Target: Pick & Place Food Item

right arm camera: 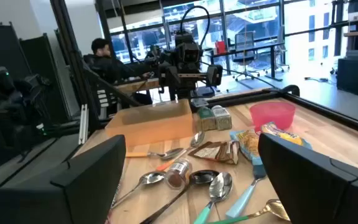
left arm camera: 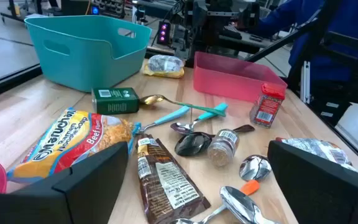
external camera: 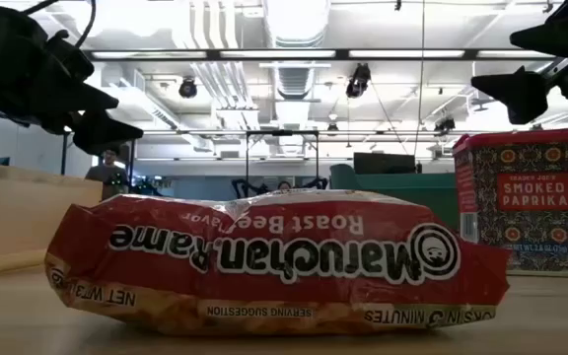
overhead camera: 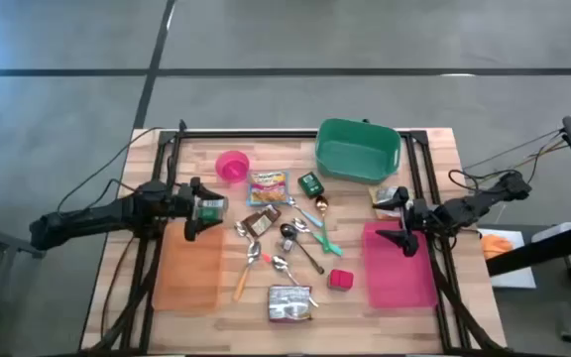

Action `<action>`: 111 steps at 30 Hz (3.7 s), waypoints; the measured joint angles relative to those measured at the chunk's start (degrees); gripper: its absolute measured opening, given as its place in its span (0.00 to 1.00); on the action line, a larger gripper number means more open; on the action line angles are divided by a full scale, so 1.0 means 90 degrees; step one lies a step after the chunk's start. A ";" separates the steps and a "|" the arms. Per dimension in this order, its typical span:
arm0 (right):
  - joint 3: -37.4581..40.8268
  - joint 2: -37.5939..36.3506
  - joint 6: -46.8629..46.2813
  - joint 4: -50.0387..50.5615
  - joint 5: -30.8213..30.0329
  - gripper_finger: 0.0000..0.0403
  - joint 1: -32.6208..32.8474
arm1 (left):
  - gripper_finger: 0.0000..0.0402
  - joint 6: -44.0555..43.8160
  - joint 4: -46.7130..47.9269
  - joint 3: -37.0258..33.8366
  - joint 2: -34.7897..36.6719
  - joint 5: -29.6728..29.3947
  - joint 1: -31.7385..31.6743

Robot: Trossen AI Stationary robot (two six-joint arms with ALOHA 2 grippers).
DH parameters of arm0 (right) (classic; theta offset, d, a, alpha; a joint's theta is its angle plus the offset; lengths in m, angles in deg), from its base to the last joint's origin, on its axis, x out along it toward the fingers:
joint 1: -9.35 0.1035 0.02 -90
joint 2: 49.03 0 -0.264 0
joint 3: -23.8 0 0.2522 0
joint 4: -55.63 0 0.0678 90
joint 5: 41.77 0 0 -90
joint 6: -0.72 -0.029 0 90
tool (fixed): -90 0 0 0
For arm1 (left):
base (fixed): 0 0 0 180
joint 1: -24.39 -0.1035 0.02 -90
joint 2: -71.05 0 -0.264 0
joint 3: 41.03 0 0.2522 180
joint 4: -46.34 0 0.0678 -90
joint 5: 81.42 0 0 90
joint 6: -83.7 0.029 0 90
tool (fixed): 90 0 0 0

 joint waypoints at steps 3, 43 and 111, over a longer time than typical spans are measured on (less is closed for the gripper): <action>0.0001 -0.0001 -0.0007 0.0001 -0.0001 0.90 0.0000 | 0.97 0.0000 0.0000 -0.0001 0.0000 0.0002 -0.0001; 0.0001 -0.0001 -0.0008 0.0000 0.0000 0.90 0.0002 | 0.97 -0.0001 0.0000 0.0001 0.0001 0.0000 -0.0001; -0.4887 0.3942 -0.6474 0.5600 -0.2188 0.90 0.0000 | 0.97 -0.1743 -0.0033 0.1948 -0.1555 -0.0411 -0.0353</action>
